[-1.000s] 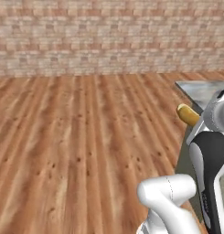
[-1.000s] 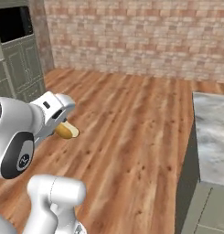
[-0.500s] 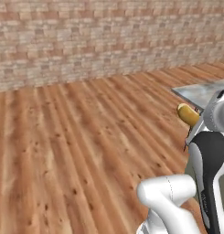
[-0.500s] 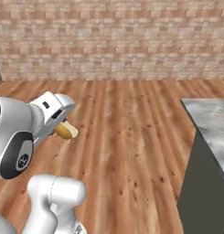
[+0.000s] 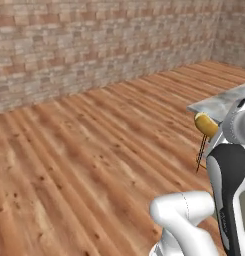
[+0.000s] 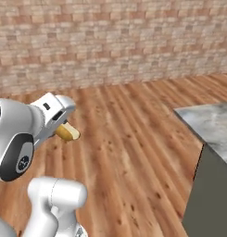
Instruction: Move the hot dog bun to the plate on the dining table and place the condiment next to that plate. Then navigate to the fridge and take the sausage and place it on the plate as well.
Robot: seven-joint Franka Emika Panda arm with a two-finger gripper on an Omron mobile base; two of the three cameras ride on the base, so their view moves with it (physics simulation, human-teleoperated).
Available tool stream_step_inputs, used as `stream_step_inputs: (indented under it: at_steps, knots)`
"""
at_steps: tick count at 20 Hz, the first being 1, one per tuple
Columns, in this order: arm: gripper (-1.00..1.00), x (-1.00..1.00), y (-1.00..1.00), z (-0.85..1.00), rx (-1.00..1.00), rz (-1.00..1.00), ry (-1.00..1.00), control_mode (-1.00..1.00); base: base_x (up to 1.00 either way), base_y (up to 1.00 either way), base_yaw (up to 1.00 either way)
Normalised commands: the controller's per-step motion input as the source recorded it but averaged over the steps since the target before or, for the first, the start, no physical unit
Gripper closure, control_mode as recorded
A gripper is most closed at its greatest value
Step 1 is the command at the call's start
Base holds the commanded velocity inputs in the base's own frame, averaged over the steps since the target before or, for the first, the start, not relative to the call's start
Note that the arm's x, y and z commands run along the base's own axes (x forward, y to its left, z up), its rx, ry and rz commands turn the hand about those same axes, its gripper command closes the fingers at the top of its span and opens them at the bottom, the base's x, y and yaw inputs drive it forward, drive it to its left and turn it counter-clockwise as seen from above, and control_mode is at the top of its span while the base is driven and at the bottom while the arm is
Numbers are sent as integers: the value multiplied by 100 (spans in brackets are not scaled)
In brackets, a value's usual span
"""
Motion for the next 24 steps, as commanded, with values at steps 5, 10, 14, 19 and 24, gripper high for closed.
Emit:
stream_step_inputs:
  at_steps: [5,10,14,19,24]
  knots:
    - [100,0,0,0,0,0,0,100,99,83,-45]
    - [100,0,0,0,0,0,0,100,98,83,-45]
    - [100,0,0,0,0,0,0,100,95,83,-44]
    - [100,0,0,0,0,0,0,100,94,84,-45]
    - [100,0,0,0,0,0,0,100,86,87,-45]
